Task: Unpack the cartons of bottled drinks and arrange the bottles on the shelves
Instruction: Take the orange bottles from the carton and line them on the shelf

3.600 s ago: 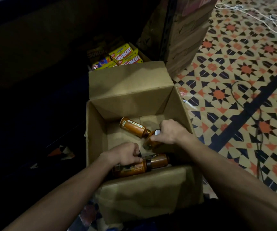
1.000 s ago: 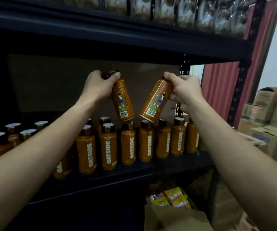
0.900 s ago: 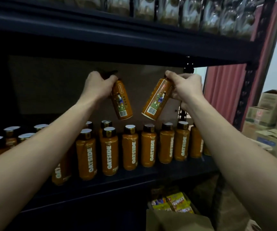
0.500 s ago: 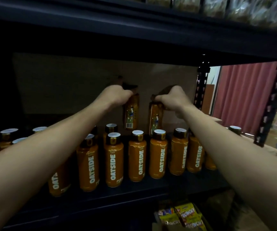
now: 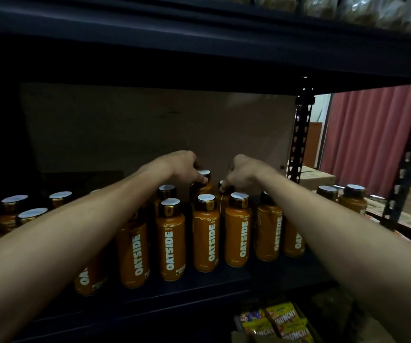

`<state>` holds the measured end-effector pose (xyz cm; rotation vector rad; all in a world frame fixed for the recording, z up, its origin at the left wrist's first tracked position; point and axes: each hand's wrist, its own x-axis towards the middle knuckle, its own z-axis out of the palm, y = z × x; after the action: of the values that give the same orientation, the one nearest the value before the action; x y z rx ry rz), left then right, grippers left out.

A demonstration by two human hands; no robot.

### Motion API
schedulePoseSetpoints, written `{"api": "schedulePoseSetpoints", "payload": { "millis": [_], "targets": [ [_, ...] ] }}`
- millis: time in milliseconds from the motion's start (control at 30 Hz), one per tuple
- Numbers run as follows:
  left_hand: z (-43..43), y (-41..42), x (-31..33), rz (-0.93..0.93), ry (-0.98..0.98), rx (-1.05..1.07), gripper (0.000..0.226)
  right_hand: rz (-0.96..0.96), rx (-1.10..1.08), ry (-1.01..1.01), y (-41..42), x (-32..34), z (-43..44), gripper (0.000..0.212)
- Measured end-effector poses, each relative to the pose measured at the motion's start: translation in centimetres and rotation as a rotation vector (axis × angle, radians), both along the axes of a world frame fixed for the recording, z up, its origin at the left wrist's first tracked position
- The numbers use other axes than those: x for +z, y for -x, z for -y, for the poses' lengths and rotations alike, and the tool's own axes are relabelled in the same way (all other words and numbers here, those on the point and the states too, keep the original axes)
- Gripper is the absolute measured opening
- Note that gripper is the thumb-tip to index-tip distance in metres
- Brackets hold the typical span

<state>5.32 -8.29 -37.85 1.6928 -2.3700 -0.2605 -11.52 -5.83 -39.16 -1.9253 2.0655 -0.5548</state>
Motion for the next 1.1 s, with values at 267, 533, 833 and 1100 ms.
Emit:
{"api": "schedulePoseSetpoints", "payload": {
  "millis": [267, 533, 833, 1100],
  "targets": [
    [0.0, -0.2, -1.0, 0.13, -0.05, -0.105, 0.035, -0.043, 0.018, 0.008, -0.3, 0.4, 0.1, 0.028],
    [0.5, -1.1, -0.6, 0.05, -0.102, -0.068, 0.07, -0.085, 0.106, 0.024, 0.3, 1.3, -0.2, 0.037],
    [1.2, -1.8, -0.7, -0.013, -0.094, -0.059, 0.05, -0.14, 0.138, 0.001, 0.6, 0.5, 0.3, 0.01],
    [0.8, -1.1, -1.4, -0.041, -0.002, -0.018, 0.043, -0.091, 0.075, 0.067, 1.5, 1.0, 0.9, 0.025]
  ]
}}
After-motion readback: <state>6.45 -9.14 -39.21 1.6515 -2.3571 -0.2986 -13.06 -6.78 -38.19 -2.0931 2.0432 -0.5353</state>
